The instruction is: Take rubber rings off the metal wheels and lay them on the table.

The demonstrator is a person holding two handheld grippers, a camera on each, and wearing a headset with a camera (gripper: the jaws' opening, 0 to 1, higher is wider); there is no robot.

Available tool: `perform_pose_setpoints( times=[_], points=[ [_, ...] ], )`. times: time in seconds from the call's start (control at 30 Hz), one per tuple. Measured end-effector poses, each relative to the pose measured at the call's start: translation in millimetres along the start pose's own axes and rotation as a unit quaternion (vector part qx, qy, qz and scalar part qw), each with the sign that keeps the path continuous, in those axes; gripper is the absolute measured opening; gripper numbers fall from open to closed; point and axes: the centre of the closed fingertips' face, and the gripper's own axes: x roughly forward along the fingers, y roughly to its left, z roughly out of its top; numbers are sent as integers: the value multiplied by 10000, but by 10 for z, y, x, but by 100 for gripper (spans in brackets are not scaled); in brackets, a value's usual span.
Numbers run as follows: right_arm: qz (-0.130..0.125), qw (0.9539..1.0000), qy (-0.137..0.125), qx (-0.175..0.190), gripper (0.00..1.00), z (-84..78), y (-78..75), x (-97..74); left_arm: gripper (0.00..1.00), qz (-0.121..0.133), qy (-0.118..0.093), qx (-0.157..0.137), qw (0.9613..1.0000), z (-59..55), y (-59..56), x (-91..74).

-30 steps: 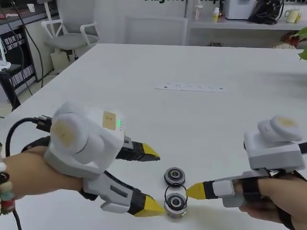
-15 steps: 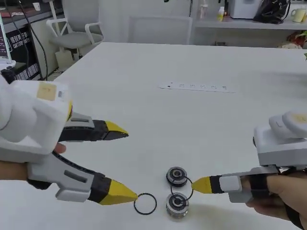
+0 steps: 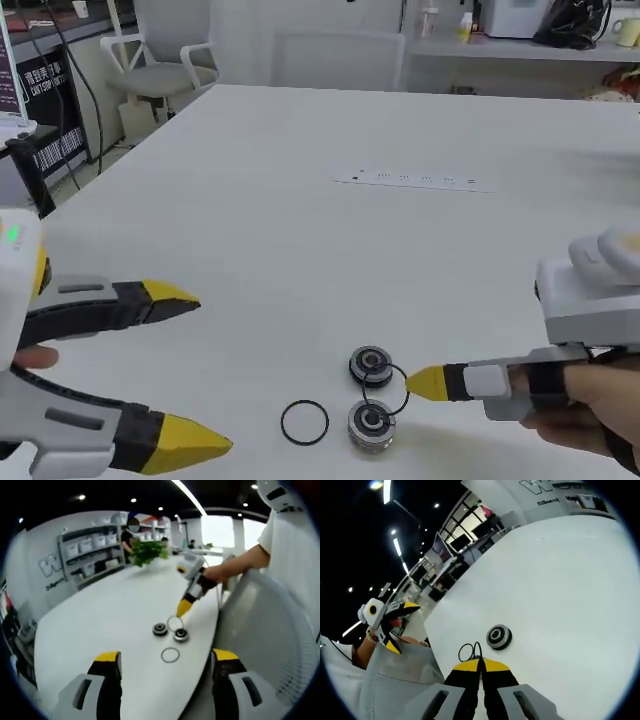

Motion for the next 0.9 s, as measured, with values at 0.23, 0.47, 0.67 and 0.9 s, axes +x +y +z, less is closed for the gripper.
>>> perform_pose_setpoints(
  times=[0.23, 0.47, 0.67, 0.9],
  points=[
    [17, 9999, -31, -145, 0, 30, 39, -8, 76, 99, -93, -315, 9994, -67, -38, 20],
    [18, 9995, -226, -235, 0, 144, 88, -61, 81, 171, -200, -475, 9985, -53, -13, 23],
    [135, 9980, -567, -259, 0, 358, 219, -125, 82, 150, -95, -440, 9989, -104, -35, 30],
    [184, 9962, -722, -451, 0, 537, 379, -138, 83, 86, -135, -492, 9987, -101, -57, 36]
  ],
)
